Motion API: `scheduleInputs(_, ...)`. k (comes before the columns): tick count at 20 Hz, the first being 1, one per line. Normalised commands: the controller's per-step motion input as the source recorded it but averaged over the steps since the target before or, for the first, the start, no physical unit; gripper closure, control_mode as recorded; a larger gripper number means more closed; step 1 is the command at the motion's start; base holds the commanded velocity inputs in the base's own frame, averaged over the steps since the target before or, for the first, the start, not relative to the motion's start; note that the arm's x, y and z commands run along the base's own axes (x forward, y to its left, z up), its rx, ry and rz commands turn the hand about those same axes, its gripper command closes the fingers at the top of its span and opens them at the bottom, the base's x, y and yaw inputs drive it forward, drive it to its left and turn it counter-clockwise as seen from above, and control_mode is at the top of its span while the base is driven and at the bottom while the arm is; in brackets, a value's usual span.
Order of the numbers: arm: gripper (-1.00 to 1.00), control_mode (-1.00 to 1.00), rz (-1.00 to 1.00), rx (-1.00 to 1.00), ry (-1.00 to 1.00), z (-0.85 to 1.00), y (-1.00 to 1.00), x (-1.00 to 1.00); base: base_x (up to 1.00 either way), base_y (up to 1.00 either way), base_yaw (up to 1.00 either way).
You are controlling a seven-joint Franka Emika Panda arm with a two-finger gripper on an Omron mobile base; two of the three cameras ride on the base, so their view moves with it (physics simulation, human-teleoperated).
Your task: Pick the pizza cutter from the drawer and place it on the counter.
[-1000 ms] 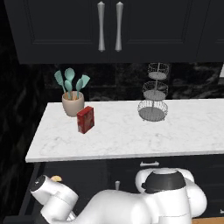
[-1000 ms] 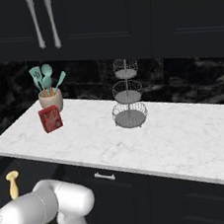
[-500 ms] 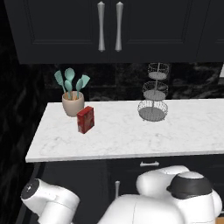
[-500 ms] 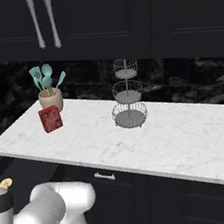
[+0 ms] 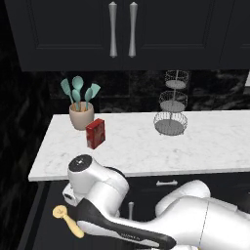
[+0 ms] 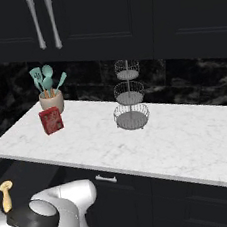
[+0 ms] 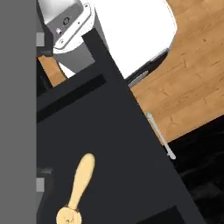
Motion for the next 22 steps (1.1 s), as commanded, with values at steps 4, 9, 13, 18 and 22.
scheduleInputs(4,-1.00,-1.00,0.88,0.02,0.08,-0.46,-0.03,0.14,0.00,0.00,0.00)
scheduleInputs(9,-1.00,-1.00,0.64,0.04,0.20,-0.24,0.14,0.67,0.00,0.00,0.00)
scheduleInputs(13,-1.00,-1.00,0.08,-0.11,0.32,0.00,0.40,0.68,0.00,0.00,0.00)
scheduleInputs(18,-1.00,-1.00,0.04,-0.11,0.03,-0.17,0.33,0.50,0.00,0.00,0.00)
scheduleInputs(22,-1.00,-1.00,0.09,-0.14,0.03,-0.11,0.57,0.38,0.00,0.00,0.00)
